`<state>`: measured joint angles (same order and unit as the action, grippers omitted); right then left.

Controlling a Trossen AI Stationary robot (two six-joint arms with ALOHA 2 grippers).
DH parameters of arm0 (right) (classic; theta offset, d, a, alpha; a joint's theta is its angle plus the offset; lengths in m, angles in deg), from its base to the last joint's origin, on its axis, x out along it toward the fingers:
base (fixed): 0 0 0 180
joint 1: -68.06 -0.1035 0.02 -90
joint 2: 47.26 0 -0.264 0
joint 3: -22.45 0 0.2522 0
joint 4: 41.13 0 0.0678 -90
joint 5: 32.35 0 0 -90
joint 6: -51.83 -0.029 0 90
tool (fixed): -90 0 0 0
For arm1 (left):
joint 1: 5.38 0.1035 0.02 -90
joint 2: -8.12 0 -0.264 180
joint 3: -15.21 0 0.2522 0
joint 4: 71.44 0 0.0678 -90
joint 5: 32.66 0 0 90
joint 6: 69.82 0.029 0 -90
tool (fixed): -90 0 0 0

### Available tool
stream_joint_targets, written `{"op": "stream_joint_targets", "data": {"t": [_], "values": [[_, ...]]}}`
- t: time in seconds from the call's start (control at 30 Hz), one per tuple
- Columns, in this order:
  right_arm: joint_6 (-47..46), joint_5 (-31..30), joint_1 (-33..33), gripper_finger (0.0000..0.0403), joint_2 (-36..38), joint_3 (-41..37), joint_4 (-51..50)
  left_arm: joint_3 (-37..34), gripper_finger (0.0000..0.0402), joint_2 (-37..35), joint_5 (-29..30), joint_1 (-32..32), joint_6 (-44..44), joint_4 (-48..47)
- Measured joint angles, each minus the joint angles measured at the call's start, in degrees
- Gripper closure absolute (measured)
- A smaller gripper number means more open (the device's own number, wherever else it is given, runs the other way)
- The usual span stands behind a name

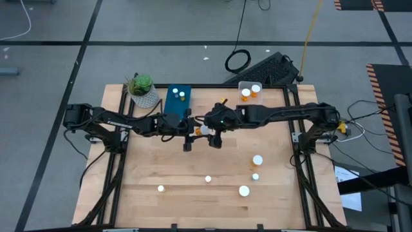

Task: Pick and place medicine bottles into bin by pill shape (circle, oval)
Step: Put the orange bottled capsules into the transparent bin

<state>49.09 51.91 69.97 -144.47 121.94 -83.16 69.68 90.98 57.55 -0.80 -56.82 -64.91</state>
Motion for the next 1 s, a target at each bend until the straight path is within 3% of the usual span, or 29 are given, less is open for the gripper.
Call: {"op": "stream_joint_targets", "data": {"t": [0.33, 1.0], "values": [[0.66, 1.56, 0.16, 0.0067, -2.12, -0.09, 0.67, 0.0, 0.0204, -0.01, -0.02, 0.0, 0.02, 0.78], [0.92, 1.67, 0.27, 0.0167, -1.94, -0.09, 0.42, 0.0, 0.0203, -0.01, 0.0, 0.0, -0.66, 0.48]]}}
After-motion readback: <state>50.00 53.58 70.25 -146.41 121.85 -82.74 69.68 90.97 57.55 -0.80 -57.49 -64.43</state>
